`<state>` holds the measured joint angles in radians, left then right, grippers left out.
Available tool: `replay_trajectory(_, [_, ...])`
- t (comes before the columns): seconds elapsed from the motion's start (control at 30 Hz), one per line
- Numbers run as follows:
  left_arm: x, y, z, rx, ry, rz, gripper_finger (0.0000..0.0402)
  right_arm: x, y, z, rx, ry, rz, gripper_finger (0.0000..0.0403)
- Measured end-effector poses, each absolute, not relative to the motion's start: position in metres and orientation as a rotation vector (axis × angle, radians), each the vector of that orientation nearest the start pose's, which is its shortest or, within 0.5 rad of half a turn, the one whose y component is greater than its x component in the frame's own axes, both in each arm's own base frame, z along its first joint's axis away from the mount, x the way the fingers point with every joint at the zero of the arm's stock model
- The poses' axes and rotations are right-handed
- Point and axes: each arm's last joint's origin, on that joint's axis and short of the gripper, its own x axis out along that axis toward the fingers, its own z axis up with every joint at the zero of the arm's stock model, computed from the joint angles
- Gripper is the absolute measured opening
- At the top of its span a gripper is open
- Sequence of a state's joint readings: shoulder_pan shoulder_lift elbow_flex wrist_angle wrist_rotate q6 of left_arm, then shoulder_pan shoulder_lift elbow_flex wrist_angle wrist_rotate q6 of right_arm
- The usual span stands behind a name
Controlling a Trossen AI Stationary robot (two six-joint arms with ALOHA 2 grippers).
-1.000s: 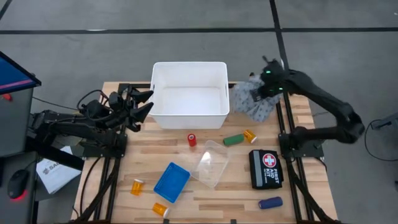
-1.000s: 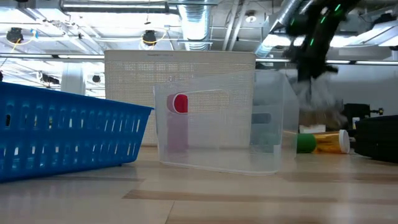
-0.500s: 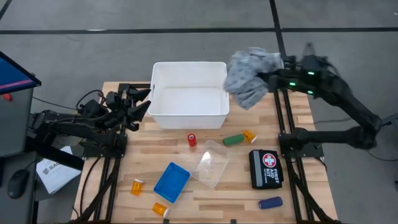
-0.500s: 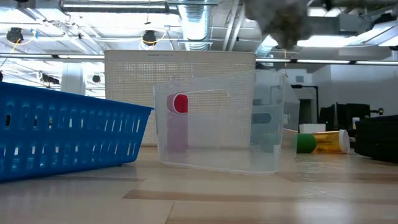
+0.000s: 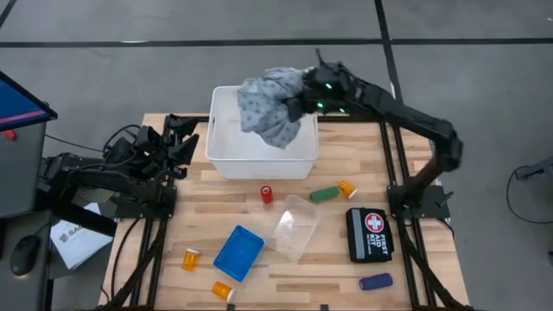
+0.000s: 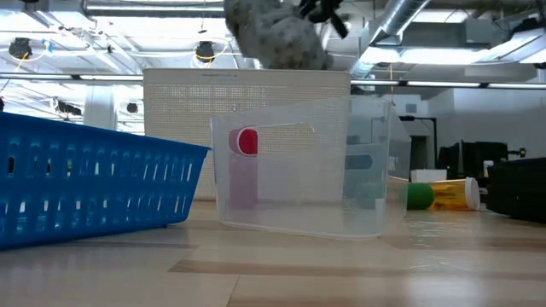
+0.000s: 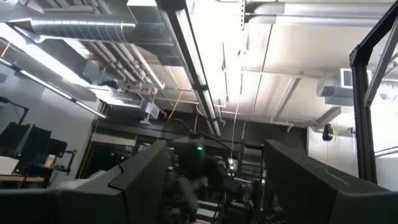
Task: Pick & Place Medicine items
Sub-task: Put the gray gown into the white bin
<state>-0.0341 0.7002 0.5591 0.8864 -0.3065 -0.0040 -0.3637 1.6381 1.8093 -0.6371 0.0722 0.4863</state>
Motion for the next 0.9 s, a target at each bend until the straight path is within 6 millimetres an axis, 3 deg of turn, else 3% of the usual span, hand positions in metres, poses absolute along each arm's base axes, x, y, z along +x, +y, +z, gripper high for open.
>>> replay_trajectory(0.23, [0.14, 0.003, 0.363, -0.124, -0.739, 0.241, 0.026, 0.375, -0.167, 0.39, 0.574, 0.518, -0.561, 0.0013])
replay_trajectory(0.47, [0.14, 0.003, 0.363, -0.117, -0.739, 0.236, 0.026, 0.395, -0.184, 0.345, 0.583, 0.688, -0.607, 0.0013])
replay_trajectory(0.63, [0.139, 0.003, 0.364, -0.1, -0.745, 0.246, 0.026, 0.402, -0.188, 0.323, 0.583, 0.773, -0.619, 0.0014])
replay_trajectory(0.77, [0.139, 0.003, 0.364, -0.101, -0.748, 0.247, 0.026, 0.406, -0.187, 0.318, 0.531, 0.796, -0.589, 0.006])
replay_trajectory(0.9, [0.139, 0.003, 0.364, -0.101, -0.748, 0.248, 0.026, 0.402, -0.186, 0.334, 0.503, 0.733, -0.574, 0.0148])
